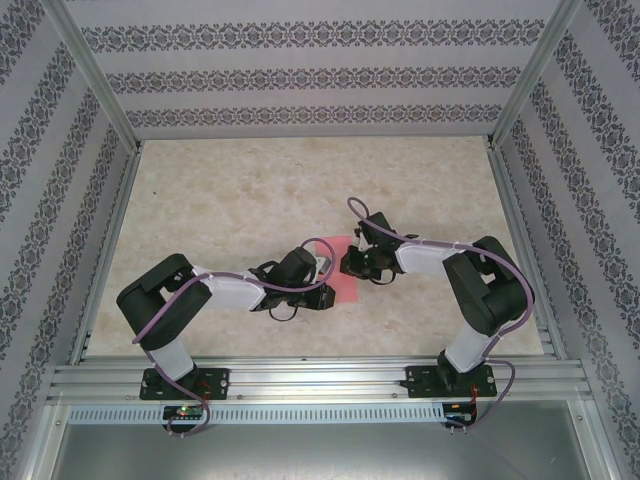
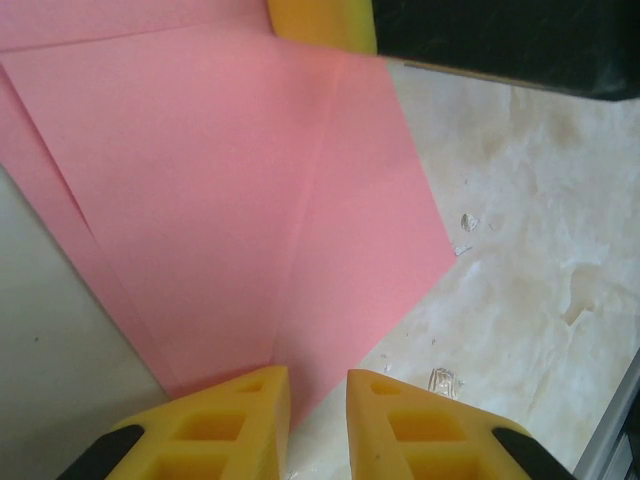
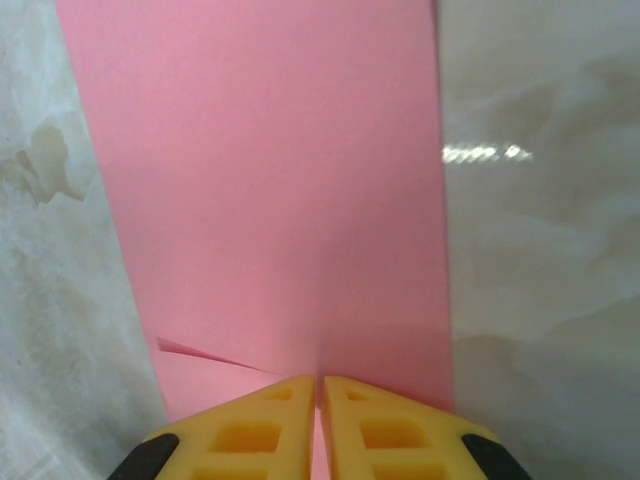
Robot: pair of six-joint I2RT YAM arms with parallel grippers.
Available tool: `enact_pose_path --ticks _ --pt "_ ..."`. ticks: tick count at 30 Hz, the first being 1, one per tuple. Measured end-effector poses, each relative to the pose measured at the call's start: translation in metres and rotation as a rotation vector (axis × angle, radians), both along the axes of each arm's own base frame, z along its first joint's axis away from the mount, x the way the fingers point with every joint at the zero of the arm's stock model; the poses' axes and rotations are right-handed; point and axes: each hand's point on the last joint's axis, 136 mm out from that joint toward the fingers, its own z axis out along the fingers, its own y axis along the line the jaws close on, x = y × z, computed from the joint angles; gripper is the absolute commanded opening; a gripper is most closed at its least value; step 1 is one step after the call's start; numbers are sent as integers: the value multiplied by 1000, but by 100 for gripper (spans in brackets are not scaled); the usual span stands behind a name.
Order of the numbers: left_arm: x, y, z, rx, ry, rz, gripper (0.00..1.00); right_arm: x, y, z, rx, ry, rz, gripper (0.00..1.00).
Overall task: Fold a paper plane with a square sheet of paper (fold left side to right side)
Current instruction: Fold the triangle a second time at the center of the table.
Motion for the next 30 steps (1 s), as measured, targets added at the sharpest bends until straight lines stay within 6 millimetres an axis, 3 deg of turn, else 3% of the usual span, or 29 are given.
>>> enact_pose_path --ticks 10,18,22,27,30 --pt "0 0 1 -5 -1 2 25 7 -10 0 -3 -5 -18 13" --pt "-7 4 8 -6 40 0 32 6 -10 -1 10 -16 -27 13" --pt "-2 -3 29 -43 47 -7 34 7 -9 -1 15 -22 -29 13" --pt "23 -22 68 -121 2 -11 32 8 -9 0 16 -24 -30 13" --pt "34 -31 75 -139 -7 -19 31 8 -9 0 16 -24 -30 13"
